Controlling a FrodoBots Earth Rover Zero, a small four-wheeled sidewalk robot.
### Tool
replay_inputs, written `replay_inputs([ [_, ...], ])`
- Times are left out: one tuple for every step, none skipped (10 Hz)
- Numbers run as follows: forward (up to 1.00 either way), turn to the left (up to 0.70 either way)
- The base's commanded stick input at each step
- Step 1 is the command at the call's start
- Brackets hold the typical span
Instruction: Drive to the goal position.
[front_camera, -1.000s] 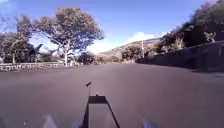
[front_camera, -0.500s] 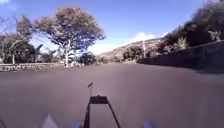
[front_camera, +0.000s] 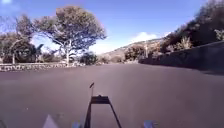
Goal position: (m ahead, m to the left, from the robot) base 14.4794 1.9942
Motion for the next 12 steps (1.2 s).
replay_inputs([
  [0.7, -0.35],
  [0.7, -0.35],
  [0.7, -0.35],
  [0.7, -0.35],
  [0.7, -0.35],
  [0.7, -0.35],
  [0.7, 0.0],
  [0.7, 0.0],
  [0.7, 0.0],
  [0.7, 0.0],
  [0.7, 0.0],
  [0.7, 0.0],
])
